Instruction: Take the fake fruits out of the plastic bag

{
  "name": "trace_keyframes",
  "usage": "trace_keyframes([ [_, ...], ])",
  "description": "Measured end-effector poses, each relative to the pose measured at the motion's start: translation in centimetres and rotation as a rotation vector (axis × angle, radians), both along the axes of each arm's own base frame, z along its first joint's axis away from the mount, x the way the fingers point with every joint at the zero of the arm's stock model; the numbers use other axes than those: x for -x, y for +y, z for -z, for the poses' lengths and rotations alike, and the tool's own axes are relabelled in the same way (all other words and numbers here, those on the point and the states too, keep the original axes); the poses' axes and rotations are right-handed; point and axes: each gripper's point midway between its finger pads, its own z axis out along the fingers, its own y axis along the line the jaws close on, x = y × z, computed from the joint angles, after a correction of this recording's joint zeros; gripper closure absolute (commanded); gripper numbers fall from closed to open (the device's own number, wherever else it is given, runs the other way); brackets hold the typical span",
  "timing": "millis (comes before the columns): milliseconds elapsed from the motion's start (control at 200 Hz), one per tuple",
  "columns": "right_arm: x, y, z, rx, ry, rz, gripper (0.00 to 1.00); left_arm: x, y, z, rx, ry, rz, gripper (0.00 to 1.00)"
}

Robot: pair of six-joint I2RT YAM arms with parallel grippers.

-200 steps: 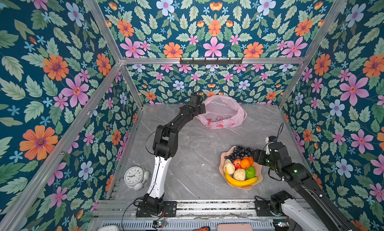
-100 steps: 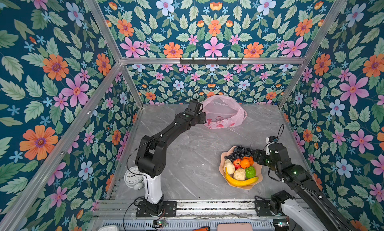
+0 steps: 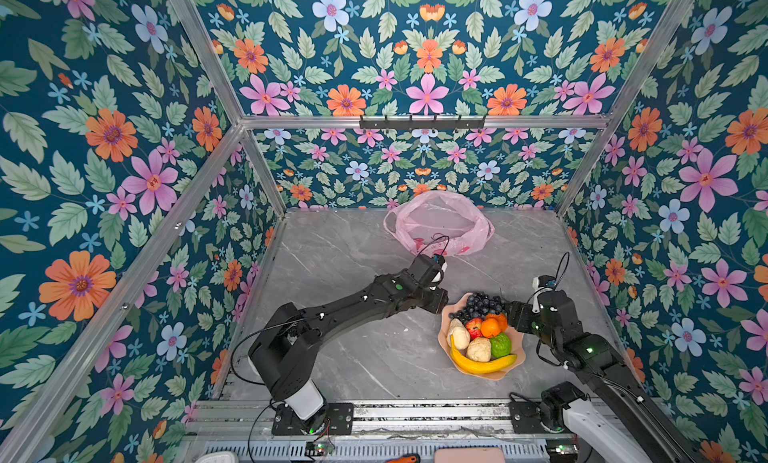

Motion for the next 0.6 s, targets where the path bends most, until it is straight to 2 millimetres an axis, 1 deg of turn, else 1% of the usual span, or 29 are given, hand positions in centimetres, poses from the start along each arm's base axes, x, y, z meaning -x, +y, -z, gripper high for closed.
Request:
trace_keyframes([
  [175,0.0,0.0,-0.3,-0.005,-0.011,0.000,0.22,1.5,-1.2,2.4,-0.029,0.051,0.049,0.56],
  [260,0.1,0.0,-0.2,-0.007,-0.012,0.000,0.22,2.1,-1.6,3.1,-0.031,0.075,0.069,0.60],
  [455,0.1,0.0,-0.2,-0.014,-0.012,0.002,0.22,2.2,-1.9,4.8,-0.043,0.111,0.061,0.72],
  [600,0.1,0.0,-0.2,-0.013,-0.009,0.002,0.22,2.4,-2.1,5.1,-0.041,0.124,0.070,0.77],
])
